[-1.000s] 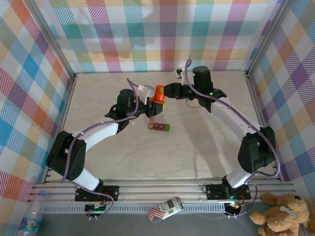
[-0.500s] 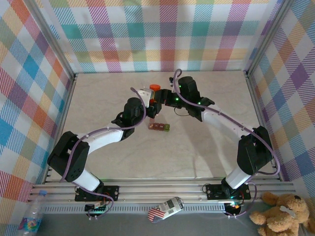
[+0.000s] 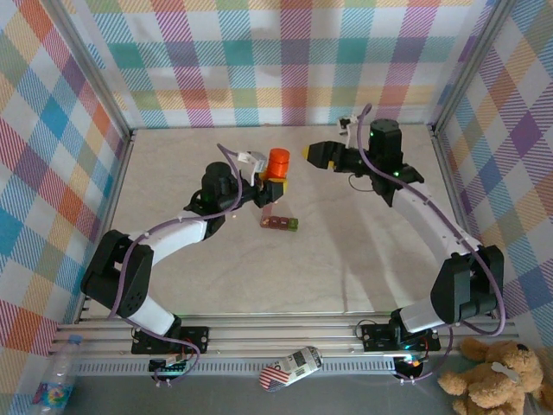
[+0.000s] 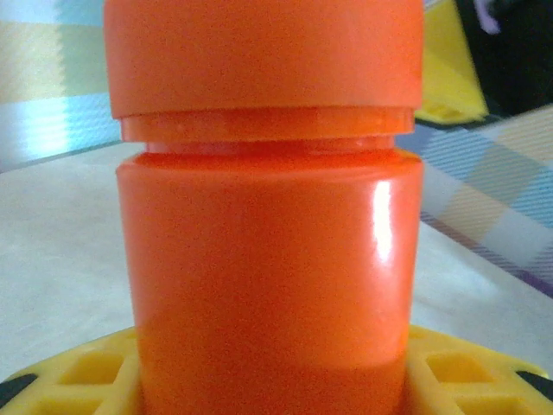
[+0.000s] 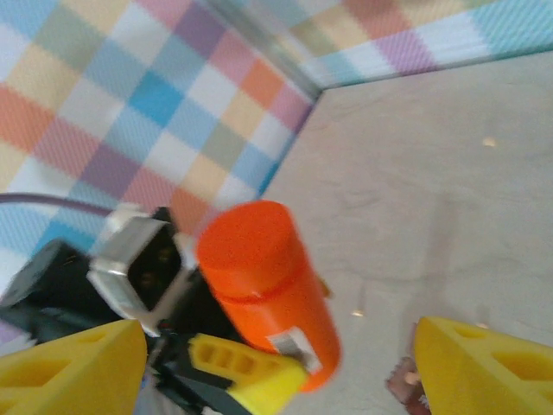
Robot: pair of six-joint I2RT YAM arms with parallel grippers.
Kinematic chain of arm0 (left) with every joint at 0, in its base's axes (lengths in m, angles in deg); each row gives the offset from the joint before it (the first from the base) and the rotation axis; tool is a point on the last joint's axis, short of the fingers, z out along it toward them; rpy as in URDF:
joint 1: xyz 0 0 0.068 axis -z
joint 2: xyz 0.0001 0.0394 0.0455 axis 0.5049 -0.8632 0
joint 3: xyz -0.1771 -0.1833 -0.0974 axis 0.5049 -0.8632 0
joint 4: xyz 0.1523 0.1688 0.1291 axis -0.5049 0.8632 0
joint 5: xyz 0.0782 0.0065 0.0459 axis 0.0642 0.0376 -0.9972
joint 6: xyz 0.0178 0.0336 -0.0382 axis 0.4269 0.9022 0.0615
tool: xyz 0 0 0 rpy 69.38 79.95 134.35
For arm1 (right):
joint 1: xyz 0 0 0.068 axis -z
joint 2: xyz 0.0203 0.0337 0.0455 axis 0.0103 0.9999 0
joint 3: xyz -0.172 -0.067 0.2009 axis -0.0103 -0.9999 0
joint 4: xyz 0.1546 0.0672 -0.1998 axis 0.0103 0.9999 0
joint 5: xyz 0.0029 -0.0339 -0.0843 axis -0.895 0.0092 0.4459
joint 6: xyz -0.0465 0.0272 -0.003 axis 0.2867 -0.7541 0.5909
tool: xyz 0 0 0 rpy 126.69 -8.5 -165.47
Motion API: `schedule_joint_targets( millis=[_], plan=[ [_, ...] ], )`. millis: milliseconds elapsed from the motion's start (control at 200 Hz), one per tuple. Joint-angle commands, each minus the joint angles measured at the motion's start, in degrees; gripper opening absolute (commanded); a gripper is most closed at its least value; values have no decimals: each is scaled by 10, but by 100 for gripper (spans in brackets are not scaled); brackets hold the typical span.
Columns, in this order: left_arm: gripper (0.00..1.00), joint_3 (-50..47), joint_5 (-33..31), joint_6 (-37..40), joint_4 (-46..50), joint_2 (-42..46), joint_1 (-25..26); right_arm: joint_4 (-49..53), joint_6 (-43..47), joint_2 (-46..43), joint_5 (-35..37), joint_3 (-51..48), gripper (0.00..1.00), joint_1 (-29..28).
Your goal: Sort the pills into containers
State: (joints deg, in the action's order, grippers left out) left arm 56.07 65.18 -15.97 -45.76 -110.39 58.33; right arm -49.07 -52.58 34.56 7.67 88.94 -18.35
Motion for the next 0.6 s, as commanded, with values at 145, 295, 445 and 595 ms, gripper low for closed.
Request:
schedule_joint_targets(
  millis=[145,295,445,595],
  plan=[
    [0,59,128,-25,-9,-16,1,60,73,55,-79,95,81,-37],
    [0,65,133,-26,-5,-18,1,60,71,69,-72,101,78,-49],
    [0,65,138,-28,-4,-18,2,59,70,78,-72,105,72,-58],
    [0,65,143,-29,-3,-18,3,60,70,86,-72,112,65,-66]
  ],
)
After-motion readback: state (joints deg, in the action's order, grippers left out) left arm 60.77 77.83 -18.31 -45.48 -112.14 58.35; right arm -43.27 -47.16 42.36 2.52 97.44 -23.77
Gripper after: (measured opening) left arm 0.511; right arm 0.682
